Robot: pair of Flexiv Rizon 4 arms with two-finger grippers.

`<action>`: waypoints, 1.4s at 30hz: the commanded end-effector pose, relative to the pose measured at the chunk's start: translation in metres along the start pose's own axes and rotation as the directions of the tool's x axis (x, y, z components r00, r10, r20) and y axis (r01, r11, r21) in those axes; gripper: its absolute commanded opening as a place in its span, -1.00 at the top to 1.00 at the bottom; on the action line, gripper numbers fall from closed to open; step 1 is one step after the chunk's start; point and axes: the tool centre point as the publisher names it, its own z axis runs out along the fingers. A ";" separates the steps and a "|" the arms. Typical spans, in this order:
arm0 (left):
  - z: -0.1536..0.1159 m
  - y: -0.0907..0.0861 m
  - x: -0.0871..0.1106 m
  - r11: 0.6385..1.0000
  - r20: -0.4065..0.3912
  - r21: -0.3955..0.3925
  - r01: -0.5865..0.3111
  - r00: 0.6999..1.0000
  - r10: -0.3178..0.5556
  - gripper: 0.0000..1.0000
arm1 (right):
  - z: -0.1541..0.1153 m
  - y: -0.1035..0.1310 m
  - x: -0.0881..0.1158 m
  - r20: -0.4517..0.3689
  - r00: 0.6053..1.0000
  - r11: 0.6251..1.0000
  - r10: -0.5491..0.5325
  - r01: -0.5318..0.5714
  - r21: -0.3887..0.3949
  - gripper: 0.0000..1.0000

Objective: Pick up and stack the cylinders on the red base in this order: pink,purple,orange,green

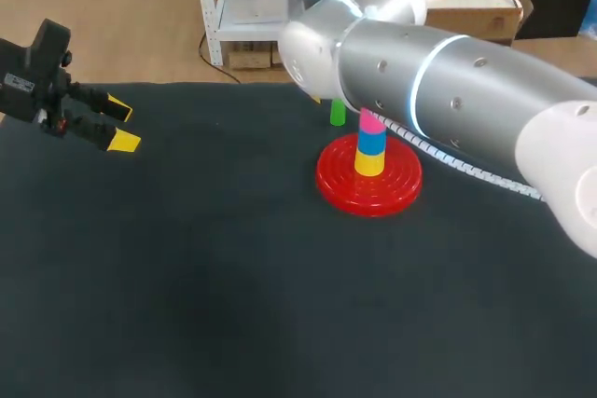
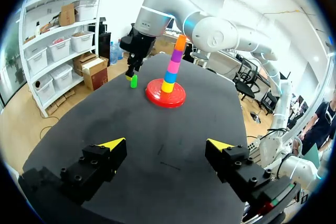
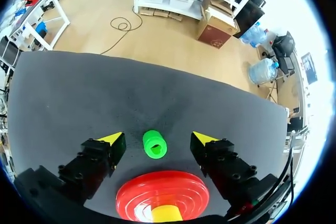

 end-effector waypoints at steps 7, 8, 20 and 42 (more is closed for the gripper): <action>0.000 0.000 0.001 1.000 0.003 0.000 -0.002 1.000 0.002 -1.00 | 0.010 0.003 -0.007 -0.391 0.921 1.000 -0.003 0.006 0.008 -0.62; 0.000 0.000 0.001 1.000 0.003 0.000 -0.002 1.000 0.002 -1.00 | 0.010 0.003 -0.007 -0.392 0.920 1.000 -0.002 0.006 0.009 -0.64; 0.000 0.000 0.001 1.000 0.003 0.000 -0.002 1.000 0.002 -1.00 | 0.010 0.000 -0.005 -0.396 0.918 1.000 0.008 -0.005 0.007 0.04; 0.000 0.000 0.001 1.000 0.003 0.000 -0.002 1.000 0.002 -1.00 | 0.011 0.010 -0.004 -0.398 0.917 1.000 -0.014 0.008 -0.018 0.20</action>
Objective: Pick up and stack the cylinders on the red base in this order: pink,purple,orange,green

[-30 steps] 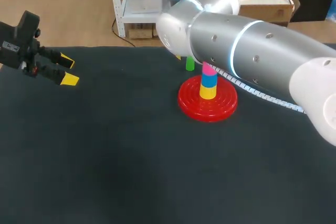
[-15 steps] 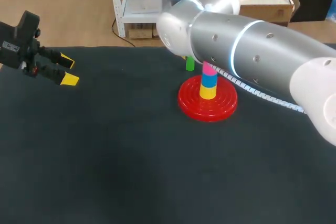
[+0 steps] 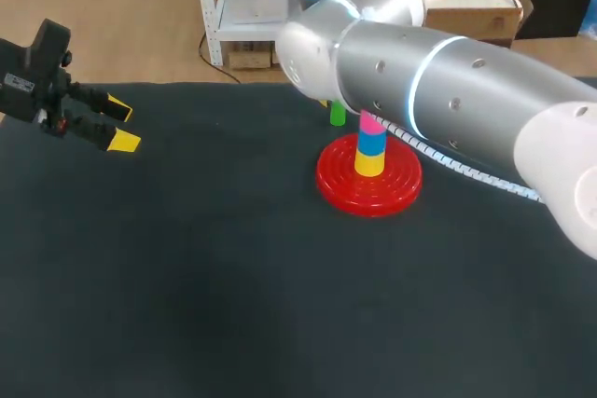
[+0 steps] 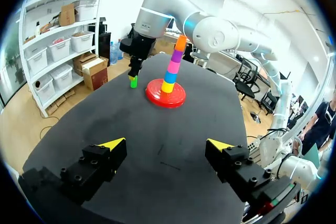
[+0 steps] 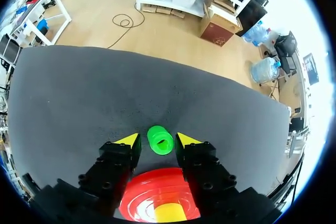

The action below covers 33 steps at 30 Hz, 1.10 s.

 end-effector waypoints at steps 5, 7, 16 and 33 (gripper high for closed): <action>0.000 0.000 0.001 1.000 0.003 0.000 -0.002 1.000 0.002 -1.00 | 0.008 0.003 -0.010 -0.381 0.925 1.000 0.003 -0.005 -0.003 0.23; 0.000 0.000 0.001 1.000 0.003 0.000 -0.002 1.000 0.002 -1.00 | 0.009 0.002 -0.009 -0.382 0.924 1.000 0.006 -0.007 -0.001 0.24; 0.000 0.000 0.001 1.000 0.003 0.000 -0.002 1.000 0.002 -1.00 | 0.009 -0.001 -0.010 -0.384 0.923 1.000 0.016 -0.017 0.003 0.25; 0.000 0.000 0.001 1.000 0.003 0.000 -0.002 1.000 0.002 -1.00 | 0.014 -0.002 -0.016 -0.398 0.917 0.999 0.030 -0.032 0.002 0.15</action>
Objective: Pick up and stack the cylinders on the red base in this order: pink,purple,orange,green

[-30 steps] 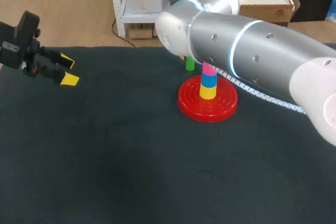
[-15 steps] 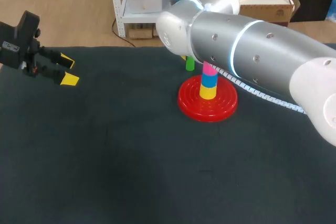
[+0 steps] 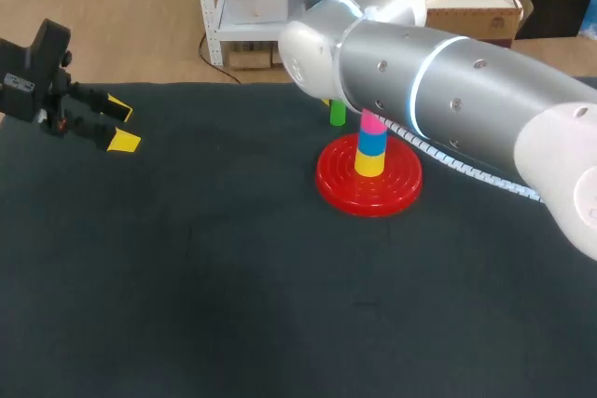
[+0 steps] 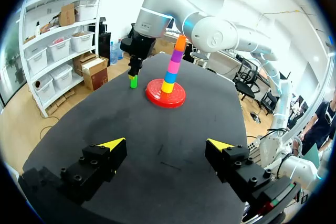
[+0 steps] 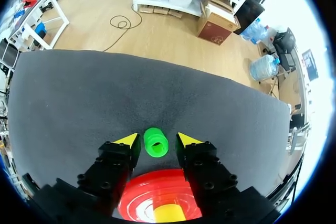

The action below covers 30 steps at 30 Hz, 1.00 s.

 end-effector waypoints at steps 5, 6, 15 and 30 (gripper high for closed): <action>0.000 0.000 0.001 1.000 0.003 0.000 -0.002 1.000 0.002 -1.00 | 0.013 0.006 -0.015 -0.403 0.915 1.000 0.003 -0.008 -0.011 0.22; 0.000 0.000 0.001 1.000 0.003 0.000 -0.002 1.000 0.002 -1.00 | 0.013 0.006 -0.015 -0.404 0.915 1.000 0.004 -0.010 -0.012 0.25; 0.000 0.000 0.001 1.000 0.003 0.000 -0.002 1.000 0.002 -1.00 | 0.015 0.005 -0.012 -0.412 0.911 1.000 0.010 -0.015 -0.010 0.36; 0.000 0.000 0.001 1.000 0.003 0.000 -0.002 1.000 0.002 -1.00 | 0.019 0.006 -0.015 -0.422 0.907 1.000 0.009 -0.016 -0.012 0.40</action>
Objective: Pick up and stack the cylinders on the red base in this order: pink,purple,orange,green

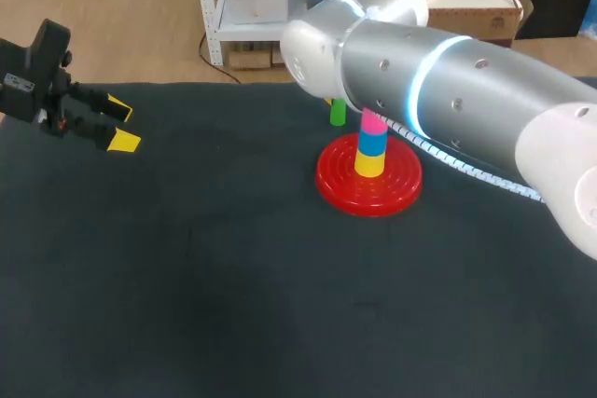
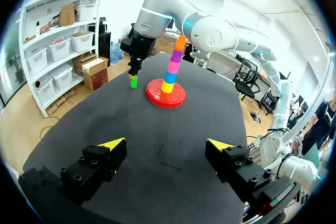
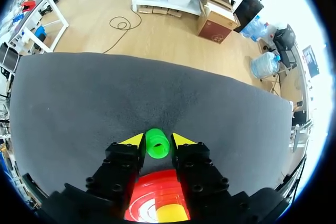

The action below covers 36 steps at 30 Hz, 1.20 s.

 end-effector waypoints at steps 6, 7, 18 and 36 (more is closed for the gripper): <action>0.000 0.000 0.001 1.000 0.003 0.000 -0.002 1.000 0.002 -1.00 | 0.020 0.006 -0.016 -0.432 0.902 1.000 -0.005 0.007 0.004 0.74; 0.000 0.000 0.001 1.000 0.003 0.000 -0.002 1.000 0.002 -1.00 | 0.020 0.006 -0.016 -0.434 0.901 1.000 -0.005 0.007 0.003 0.87; 0.000 0.000 0.001 1.000 0.003 0.000 -0.002 1.000 0.002 -1.00 | 0.014 0.001 -0.017 -0.437 0.900 1.000 0.004 0.002 0.013 1.00; 0.000 0.000 0.001 1.000 0.003 0.000 -0.002 1.000 0.002 -1.00 | -0.072 -0.016 -0.038 -0.312 0.950 1.000 0.011 -0.010 0.005 1.00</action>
